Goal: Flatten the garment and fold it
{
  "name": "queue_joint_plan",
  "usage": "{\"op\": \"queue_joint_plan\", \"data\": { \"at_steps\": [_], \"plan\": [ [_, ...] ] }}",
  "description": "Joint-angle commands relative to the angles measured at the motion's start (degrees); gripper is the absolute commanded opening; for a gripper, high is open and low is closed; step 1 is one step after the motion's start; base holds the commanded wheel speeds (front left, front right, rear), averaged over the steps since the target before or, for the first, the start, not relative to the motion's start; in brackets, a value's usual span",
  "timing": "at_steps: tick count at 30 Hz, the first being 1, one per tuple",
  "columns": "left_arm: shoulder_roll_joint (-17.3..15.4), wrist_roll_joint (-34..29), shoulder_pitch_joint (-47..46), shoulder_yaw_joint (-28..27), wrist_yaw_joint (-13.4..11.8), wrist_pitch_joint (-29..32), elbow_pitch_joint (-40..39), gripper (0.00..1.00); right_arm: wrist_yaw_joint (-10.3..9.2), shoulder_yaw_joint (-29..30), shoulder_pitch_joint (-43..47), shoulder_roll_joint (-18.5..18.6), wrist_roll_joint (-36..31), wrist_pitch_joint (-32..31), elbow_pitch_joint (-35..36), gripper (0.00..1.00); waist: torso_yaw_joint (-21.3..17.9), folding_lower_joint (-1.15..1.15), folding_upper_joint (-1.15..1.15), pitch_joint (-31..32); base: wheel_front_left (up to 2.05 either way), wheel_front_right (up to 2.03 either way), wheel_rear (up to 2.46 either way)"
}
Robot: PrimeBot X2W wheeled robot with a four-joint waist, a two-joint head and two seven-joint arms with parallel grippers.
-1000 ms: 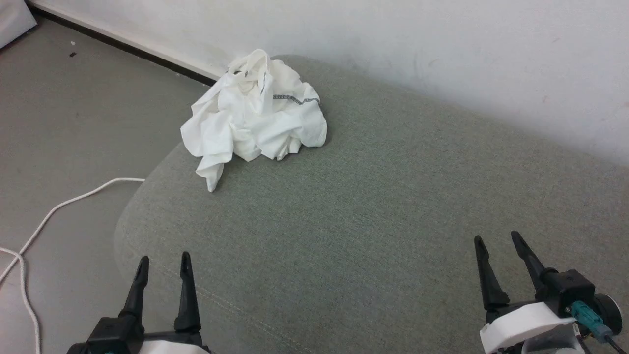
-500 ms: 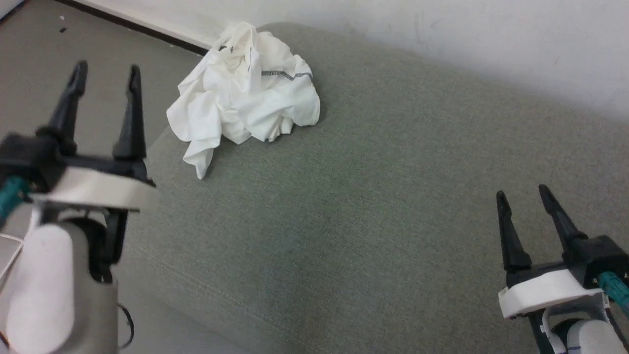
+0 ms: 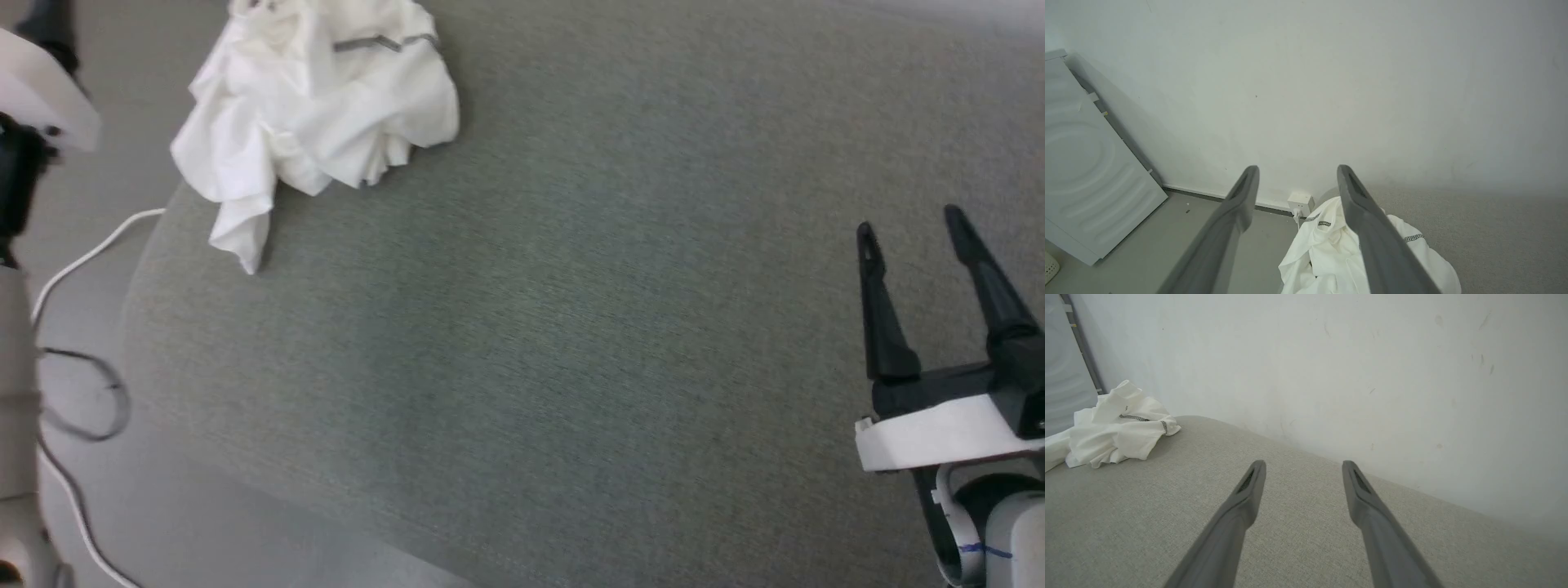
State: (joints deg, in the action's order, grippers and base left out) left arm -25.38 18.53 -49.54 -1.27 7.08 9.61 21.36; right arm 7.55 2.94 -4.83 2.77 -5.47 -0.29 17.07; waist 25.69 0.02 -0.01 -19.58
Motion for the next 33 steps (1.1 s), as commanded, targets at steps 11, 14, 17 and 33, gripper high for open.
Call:
{"op": "queue_joint_plan", "data": {
  "at_steps": [11, 14, 17, 33],
  "plan": [
    [-8.18, 19.78, -4.75, 11.85, 0.39, 3.85, 7.69, 1.0, -0.06, 0.01, -2.12, 0.1, -2.77, -3.7, 9.74, 1.0, -10.38, -0.02, 0.01, -13.07, 0.0, 0.0, 0.0],
    [-8.94, 23.48, -5.19, 14.46, 0.4, 6.41, 10.21, 1.0, -0.06, 0.3, -2.03, 0.1, -3.42, -4.67, 11.52, 1.0, -10.73, -0.02, 0.01, -14.85, 0.0, 0.0, 0.0],
    [-9.22, 25.96, -5.54, 16.73, 0.4, 8.33, 12.41, 1.0, -0.06, 0.45, -2.09, 0.1, -3.71, -5.4, 12.74, 1.0, -10.97, -0.02, 0.01, -16.16, 0.0, 0.0, 0.0],
    [-9.58, 25.89, -9.19, 20.95, 0.39, 5.77, 24.46, 0.0, -0.06, 0.78, -2.34, 0.1, -3.01, -6.2, 14.11, 1.0, -11.75, -0.02, 0.01, -16.11, 0.0, 0.0, 0.0]
  ]
}}
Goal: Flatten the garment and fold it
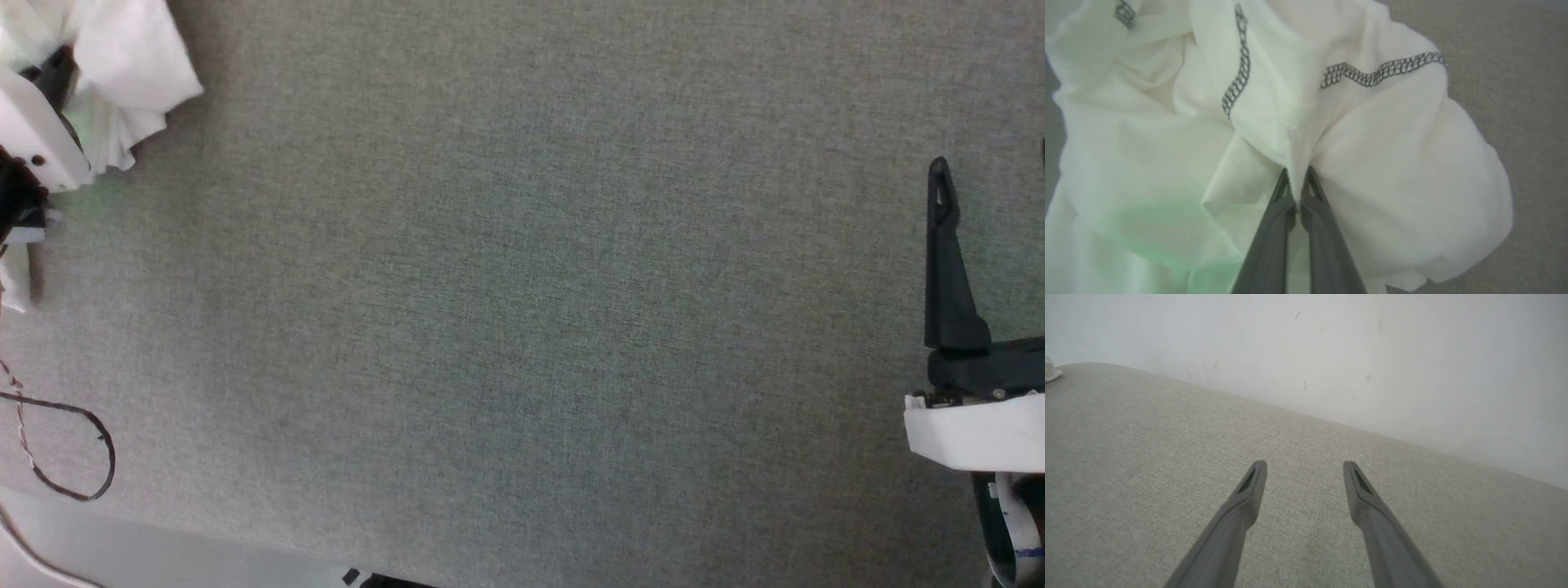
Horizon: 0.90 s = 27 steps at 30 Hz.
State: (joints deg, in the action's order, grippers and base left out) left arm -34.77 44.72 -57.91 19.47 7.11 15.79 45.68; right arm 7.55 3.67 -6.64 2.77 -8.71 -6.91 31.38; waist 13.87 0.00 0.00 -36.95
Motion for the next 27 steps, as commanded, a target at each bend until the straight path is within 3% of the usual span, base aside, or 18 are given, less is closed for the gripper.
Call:
{"op": "queue_joint_plan", "data": {
  "at_steps": [1, 18, 27],
  "plan": [
    [-0.43, -0.28, -0.99, 0.42, 0.36, -0.65, 0.09, 0.0, -0.06, -0.04, -0.51, 0.1, 0.62, 0.72, -0.68, 1.0, 0.04, 0.0, 0.0, 2.02, 0.0, 0.0, 0.0],
    [-8.45, -2.16, -5.96, 2.27, 0.13, -2.87, -7.8, 0.0, -0.06, 0.1, 3.6, 0.1, 9.6, 8.23, -12.58, 1.0, -2.82, 0.0, 0.0, 21.84, 0.0, 0.0, 0.0],
    [-7.42, -4.17, -13.73, 4.14, -1.79, 2.05, -17.61, 0.0, -0.06, 0.94, 7.85, 0.1, 14.08, 12.26, -17.88, 1.0, -5.23, 0.0, 0.0, 31.01, 0.0, 0.0, 0.0]
  ]
}}
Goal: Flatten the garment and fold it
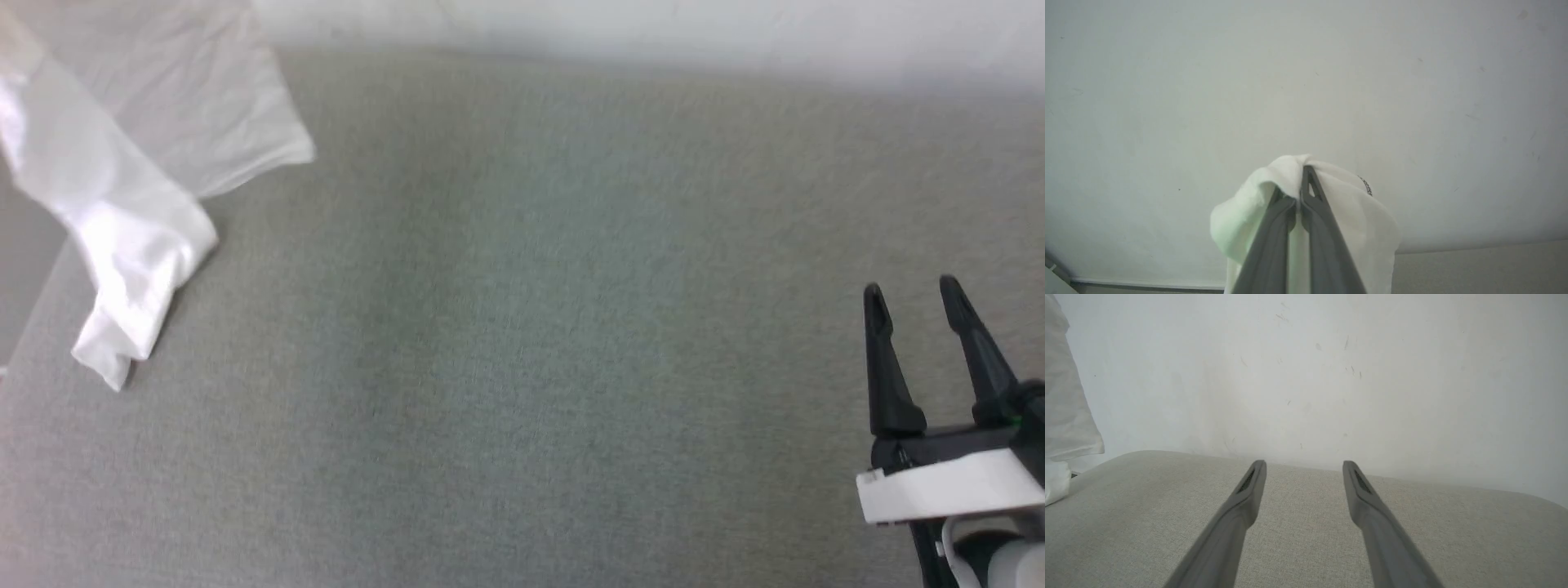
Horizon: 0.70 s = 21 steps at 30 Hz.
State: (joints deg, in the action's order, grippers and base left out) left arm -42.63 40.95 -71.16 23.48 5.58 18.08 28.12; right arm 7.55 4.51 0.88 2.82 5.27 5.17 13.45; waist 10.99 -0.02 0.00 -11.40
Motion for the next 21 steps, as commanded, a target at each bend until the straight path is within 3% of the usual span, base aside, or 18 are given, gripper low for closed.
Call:
{"op": "queue_joint_plan", "data": {
  "at_steps": [1, 6, 15, 21],
  "plan": [
    [1.21, -0.2, -1.48, 0.28, -0.51, 0.48, -0.94, 0.0, -0.06, 0.22, 0.76, 0.06, 0.46, 0.51, -0.35, 1.0, -2.66, 0.02, 0.0, 6.19, 0.0, 0.0, 0.0],
    [5.46, 0.36, -6.91, 1.27, -1.64, 3.12, -4.21, 0.0, -0.06, 0.54, 2.25, 0.06, 1.95, 1.86, -1.88, 1.0, -4.44, 0.02, 0.0, 8.54, 0.0, 0.0, 0.0],
    [16.49, 3.84, -13.01, 2.23, -4.07, 4.19, -7.41, 0.0, -0.06, 0.83, 2.67, 0.06, 3.3, 3.71, -3.56, 1.0, -8.78, 0.02, 0.0, 9.79, 0.0, 0.0, 0.0],
    [21.89, 5.48, -13.2, 4.96, -2.75, 4.65, -11.45, 0.0, -0.06, 1.49, 2.32, 0.06, 3.54, 4.36, -4.0, 1.0, -12.51, 0.02, 0.0, 8.91, 0.0, 0.0, 0.0]
  ]
}}
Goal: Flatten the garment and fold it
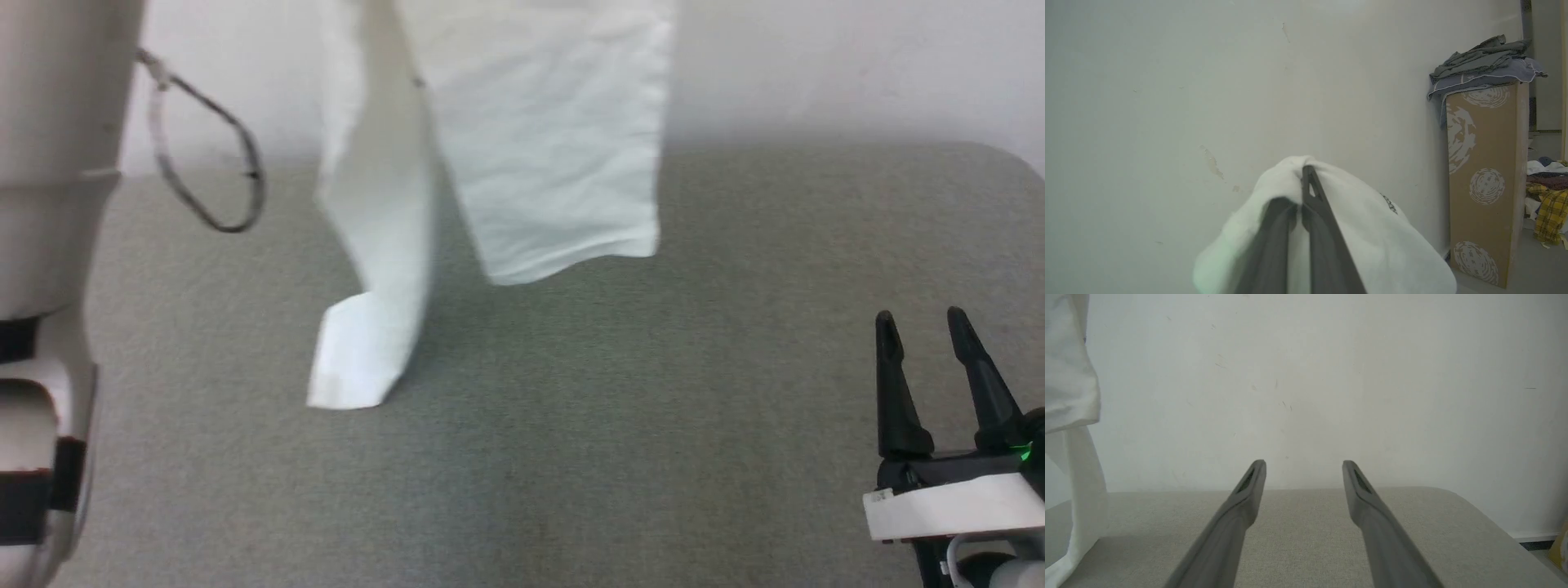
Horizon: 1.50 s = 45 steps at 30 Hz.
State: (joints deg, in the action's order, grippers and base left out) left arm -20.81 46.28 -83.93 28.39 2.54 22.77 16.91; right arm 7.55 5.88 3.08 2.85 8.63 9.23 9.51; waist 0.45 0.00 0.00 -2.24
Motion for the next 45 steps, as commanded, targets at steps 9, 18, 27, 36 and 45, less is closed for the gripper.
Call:
{"op": "queue_joint_plan", "data": {
  "at_steps": [9, 18, 27, 36, 45],
  "plan": [
    [3.51, 0.24, 9.28, 5.79, -0.6, 0.25, -4.89, 0.0, -0.06, 1.97, 0.16, 0.03, 0.5, 0.97, 0.25, 1.0, -5.18, 0.0, 0.0, -2.65, 0.0, 0.0, 0.0],
    [7.25, 1.0, 31.73, 10.32, -5.21, -8.31, -5.47, 0.0, -0.06, 2.52, -0.39, 0.03, 0.7, 1.1, 0.77, 1.0, -5.29, 0.0, 0.0, -4.71, 0.0, 0.0, 0.0],
    [10.67, 0.12, 48.96, 15.94, -7.42, -16.22, 5.86, 0.0, -0.06, 1.42, -2.12, 0.03, 0.5, 0.57, 0.51, 1.0, -4.76, 0.0, 0.0, -7.08, 0.0, 0.0, 0.0],
    [12.16, 0.65, 48.17, 13.39, -5.65, -24.41, 10.42, 1.0, -0.06, 1.45, -2.76, 0.03, -0.14, -0.01, 0.2, 1.0, -3.24, 0.0, 0.0, -7.69, 0.0, 0.0, 0.0],
    [5.76, -0.62, 50.48, 6.19, -7.76, -34.55, -3.95, 1.0, -0.06, 1.35, -2.03, 0.03, -0.43, -0.83, 0.25, 1.0, -2.0, 0.0, 0.0, -5.59, 0.0, 0.0, 0.0]
  ]
}}
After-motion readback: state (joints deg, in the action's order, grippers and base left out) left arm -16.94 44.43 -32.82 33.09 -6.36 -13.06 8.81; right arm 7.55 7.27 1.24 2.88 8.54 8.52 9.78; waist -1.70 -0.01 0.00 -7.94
